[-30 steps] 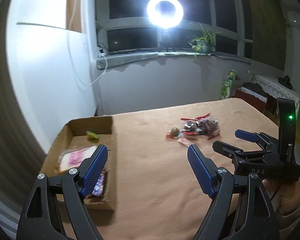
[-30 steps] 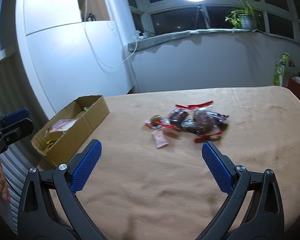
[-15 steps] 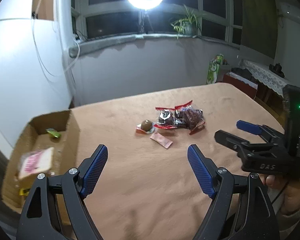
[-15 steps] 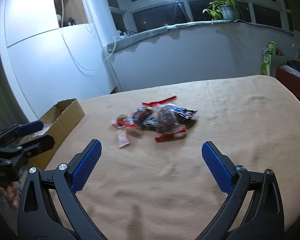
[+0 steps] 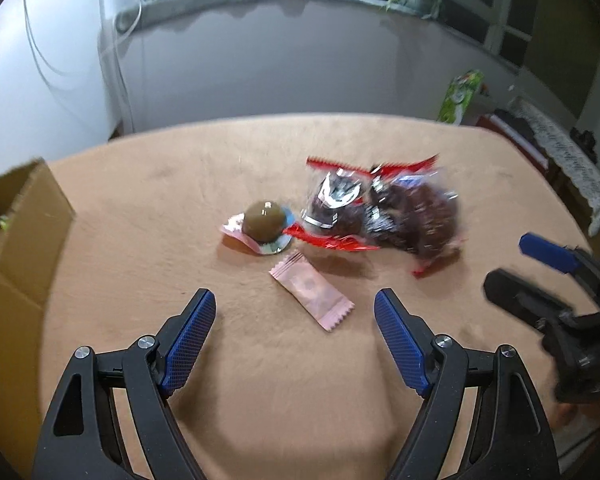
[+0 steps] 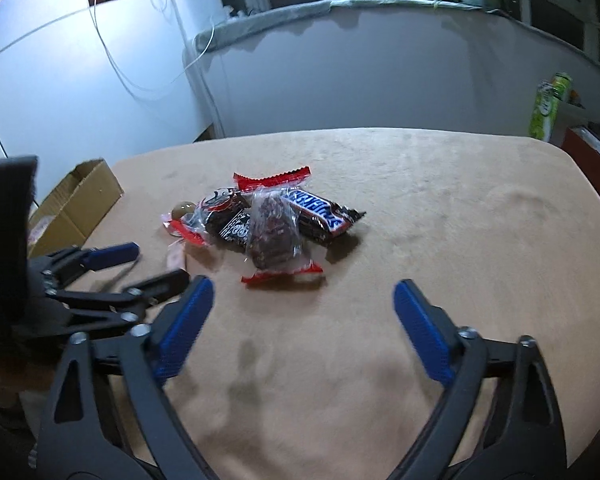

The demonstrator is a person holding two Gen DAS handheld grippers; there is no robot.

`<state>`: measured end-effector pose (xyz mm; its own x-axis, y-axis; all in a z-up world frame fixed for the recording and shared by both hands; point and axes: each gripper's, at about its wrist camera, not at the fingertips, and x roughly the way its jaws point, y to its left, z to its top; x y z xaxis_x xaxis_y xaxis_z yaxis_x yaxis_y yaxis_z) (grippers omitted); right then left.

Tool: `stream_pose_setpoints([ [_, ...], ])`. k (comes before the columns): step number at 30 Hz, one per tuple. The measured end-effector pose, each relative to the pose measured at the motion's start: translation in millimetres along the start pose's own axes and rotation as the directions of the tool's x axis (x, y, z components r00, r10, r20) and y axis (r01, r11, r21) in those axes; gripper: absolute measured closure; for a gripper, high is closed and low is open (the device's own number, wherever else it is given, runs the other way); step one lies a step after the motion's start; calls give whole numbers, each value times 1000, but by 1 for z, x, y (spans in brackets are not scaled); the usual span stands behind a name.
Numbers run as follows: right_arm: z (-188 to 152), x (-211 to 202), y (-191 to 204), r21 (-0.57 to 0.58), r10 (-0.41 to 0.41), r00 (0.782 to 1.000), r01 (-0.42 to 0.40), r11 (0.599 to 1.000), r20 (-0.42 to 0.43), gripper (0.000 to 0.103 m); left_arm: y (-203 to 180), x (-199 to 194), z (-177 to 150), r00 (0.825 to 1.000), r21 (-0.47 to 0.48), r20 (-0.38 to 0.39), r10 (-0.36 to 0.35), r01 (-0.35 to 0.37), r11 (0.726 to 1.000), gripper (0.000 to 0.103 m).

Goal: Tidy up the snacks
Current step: 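Grasp the pink wrapped candy with the left tool while the right tool grasps the bagged brown snack, then carry both items over the box and open both tools to drop them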

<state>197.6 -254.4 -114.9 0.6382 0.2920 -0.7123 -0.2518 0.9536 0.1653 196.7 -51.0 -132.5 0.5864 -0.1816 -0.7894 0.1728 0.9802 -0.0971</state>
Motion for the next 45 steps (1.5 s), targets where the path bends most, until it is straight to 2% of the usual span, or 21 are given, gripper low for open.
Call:
stream_pose_setpoints([
  [2,8,8,1,-24,5,1000,-5,1000,-13,19,-1,6,1,1000,-9,4,19,-19,1000,29],
  [4,16,18,5,-47,17,999,-19,999,-30,22,0,5,3,1000,-22,8,6,-6,1000,30],
  [6,23,30,10,-74,21,999,-25,997,-48,23,0,5,3,1000,-24,11,17,-17,1000,39],
  [7,25,35,12,-84,18,998,-23,996,-64,30,0,5,3,1000,-24,13,23,-23,999,41],
  [8,26,42,14,-94,9,997,-17,995,-80,35,1,5,2,1000,-24,16,27,-26,999,50],
  [9,25,44,16,-103,-4,997,-4,995,-78,52,2,4,2,999,-26,19,26,-26,999,66],
  [10,24,46,16,-98,3,996,-12,995,-87,60,4,3,0,999,-31,23,29,-28,999,74],
  [11,23,46,16,-88,10,997,-17,996,-81,63,6,4,1,999,-34,24,27,-26,999,86],
  [13,22,42,14,-74,20,998,-25,997,-64,67,12,2,-1,1000,-44,26,-6,7,999,86],
  [16,19,32,10,-47,28,999,-29,998,-29,68,20,-2,-4,997,-66,37,-61,64,996,87],
  [24,-4,-9,1,35,40,997,-43,998,68,68,24,-31,-21,988,-68,102,-116,123,990,87],
  [33,-41,-44,8,78,27,993,-36,996,112,68,27,-80,-40,977,-43,176,-124,134,990,87],
  [45,-34,-87,56,17,59,980,-64,998,189,68,31,-145,-46,952,-22,289,-101,112,993,87],
])
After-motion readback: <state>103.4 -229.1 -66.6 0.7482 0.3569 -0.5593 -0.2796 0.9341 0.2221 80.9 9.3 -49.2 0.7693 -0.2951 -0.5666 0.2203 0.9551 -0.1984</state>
